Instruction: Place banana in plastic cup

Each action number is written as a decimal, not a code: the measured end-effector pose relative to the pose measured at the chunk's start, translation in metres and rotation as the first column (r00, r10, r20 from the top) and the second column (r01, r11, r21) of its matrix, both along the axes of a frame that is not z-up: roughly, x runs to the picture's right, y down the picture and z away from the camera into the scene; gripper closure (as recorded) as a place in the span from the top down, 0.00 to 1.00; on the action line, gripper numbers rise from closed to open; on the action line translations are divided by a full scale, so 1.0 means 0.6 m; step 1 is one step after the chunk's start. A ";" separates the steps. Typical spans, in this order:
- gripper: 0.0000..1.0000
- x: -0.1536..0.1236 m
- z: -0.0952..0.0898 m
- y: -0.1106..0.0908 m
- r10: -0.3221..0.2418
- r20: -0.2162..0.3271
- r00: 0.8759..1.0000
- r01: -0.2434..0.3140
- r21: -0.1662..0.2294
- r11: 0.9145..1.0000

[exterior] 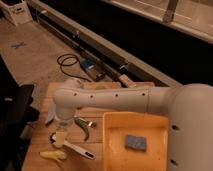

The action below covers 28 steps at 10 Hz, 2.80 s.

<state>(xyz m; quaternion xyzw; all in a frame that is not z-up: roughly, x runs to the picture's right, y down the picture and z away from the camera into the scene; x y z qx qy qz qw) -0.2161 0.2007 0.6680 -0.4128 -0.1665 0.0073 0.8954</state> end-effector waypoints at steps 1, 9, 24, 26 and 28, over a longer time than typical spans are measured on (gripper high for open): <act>0.71 -0.016 -0.010 -0.001 -0.041 -0.005 0.999 0.041 0.028 0.999; 0.71 -0.119 -0.020 0.126 -0.212 0.217 0.953 0.214 0.011 0.977; 0.70 -0.122 0.073 0.226 -0.178 0.166 0.970 0.202 -0.140 0.969; 0.54 -0.124 0.076 0.232 -0.183 0.161 0.970 0.206 -0.142 0.968; 0.35 -0.118 0.077 0.235 -0.195 0.155 0.968 0.218 -0.143 0.965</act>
